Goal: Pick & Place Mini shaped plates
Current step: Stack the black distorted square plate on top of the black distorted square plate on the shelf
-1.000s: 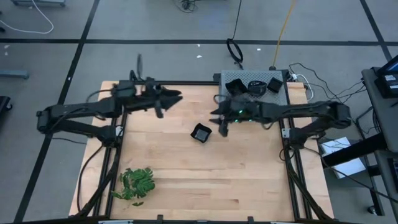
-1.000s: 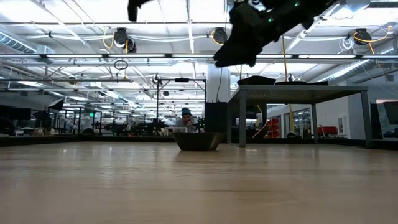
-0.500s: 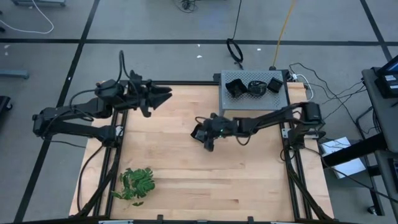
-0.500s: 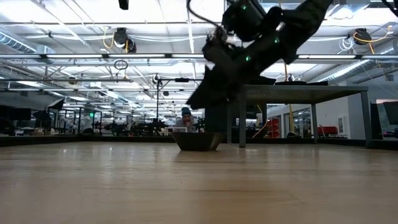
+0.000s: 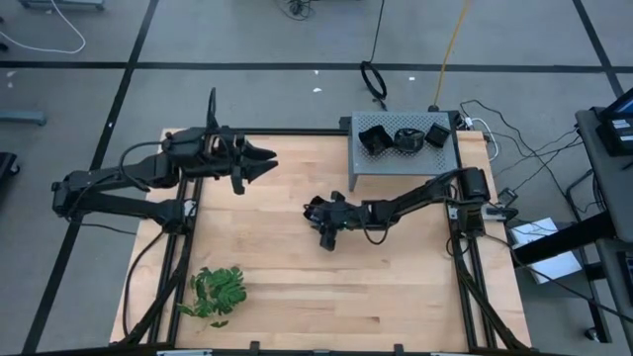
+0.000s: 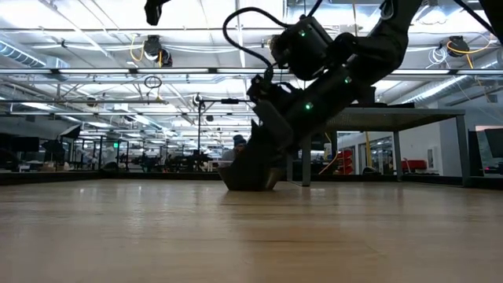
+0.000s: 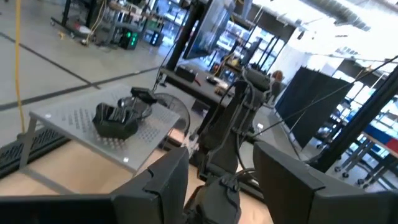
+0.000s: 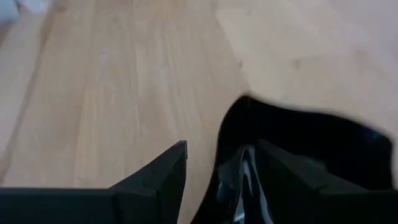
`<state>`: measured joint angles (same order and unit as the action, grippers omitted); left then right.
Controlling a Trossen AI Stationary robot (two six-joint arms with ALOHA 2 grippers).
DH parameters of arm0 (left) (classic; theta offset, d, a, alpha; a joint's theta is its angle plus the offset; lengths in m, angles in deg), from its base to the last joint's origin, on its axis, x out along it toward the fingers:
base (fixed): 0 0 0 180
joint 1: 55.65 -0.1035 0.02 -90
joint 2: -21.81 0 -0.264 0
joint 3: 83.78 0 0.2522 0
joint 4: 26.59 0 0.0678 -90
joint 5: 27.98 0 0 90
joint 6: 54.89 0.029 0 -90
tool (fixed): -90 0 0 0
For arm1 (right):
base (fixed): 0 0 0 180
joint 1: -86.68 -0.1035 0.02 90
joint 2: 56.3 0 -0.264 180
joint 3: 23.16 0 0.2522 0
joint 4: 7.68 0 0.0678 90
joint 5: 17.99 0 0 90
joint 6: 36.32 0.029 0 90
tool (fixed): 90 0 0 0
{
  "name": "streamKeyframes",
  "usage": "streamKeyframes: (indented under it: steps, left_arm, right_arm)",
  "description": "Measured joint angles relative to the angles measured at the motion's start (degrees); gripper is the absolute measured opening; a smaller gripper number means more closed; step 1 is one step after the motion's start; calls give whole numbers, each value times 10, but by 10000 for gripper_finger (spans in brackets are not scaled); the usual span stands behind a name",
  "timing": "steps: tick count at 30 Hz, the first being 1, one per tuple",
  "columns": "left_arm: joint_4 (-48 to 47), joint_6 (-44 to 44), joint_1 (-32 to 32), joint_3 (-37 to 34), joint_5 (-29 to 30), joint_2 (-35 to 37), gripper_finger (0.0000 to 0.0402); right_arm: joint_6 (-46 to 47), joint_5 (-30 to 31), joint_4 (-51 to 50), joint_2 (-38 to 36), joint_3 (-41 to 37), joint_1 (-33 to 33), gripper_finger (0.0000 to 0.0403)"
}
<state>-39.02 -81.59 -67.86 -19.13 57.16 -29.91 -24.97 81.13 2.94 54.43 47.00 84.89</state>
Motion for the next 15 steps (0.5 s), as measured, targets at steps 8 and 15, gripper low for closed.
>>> streamKeyframes:
  steps: [8,15]
  left_arm:
    - [-17,0,0,0,0,0,184]
    - [-16,-5,0,0,0,0,184]
  right_arm:
    - [-1,4,-11,8,0,0,175]
    - [-8,28,-15,8,0,0,141]
